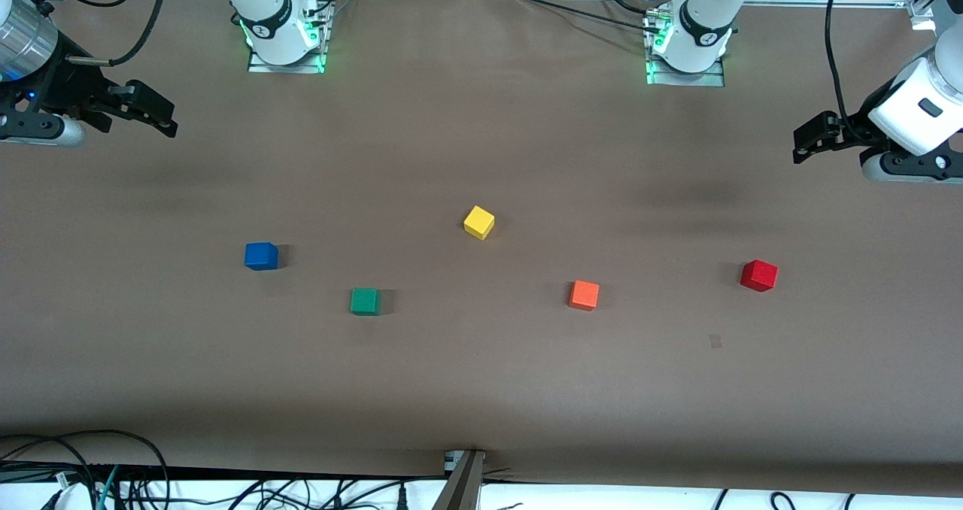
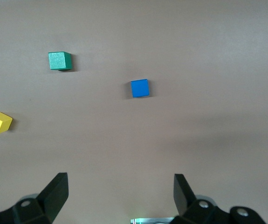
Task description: Pass red block to right arm, stack on blue
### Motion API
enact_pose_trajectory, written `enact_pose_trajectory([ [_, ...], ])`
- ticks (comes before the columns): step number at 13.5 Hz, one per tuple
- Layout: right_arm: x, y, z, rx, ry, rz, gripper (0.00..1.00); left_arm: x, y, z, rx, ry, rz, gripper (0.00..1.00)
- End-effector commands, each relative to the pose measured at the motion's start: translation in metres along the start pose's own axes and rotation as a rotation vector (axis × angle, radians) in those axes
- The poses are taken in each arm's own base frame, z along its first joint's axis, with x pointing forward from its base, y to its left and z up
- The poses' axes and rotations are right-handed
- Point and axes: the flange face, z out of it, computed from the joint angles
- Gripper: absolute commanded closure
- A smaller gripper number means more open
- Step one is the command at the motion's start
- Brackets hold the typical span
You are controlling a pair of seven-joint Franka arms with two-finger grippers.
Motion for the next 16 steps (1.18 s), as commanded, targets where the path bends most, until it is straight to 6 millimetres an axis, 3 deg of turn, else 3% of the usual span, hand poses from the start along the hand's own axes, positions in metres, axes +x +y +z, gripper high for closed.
enact_pose_trajectory([
  [1, 0.001, 0.001, -0.005, -0.006, 0.001, -0.01, 0.0, -0.001, -0.001, -0.008, -0.009, 0.0, 0.018, 0.0],
  [11, 0.002, 0.001, -0.004, -0.006, 0.003, -0.01, 0.0, 0.004, -0.003, 0.008, -0.011, -0.05, 0.012, 0.0],
  [15, 0.005, 0.001, -0.001, -0.007, 0.003, 0.002, 0.0, 0.021, -0.008, 0.028, 0.028, -0.083, 0.033, 0.0],
  [16, 0.008, 0.0, 0.002, -0.007, -0.003, 0.002, 0.0, 0.028, -0.01, 0.041, 0.054, -0.106, 0.048, 0.0],
])
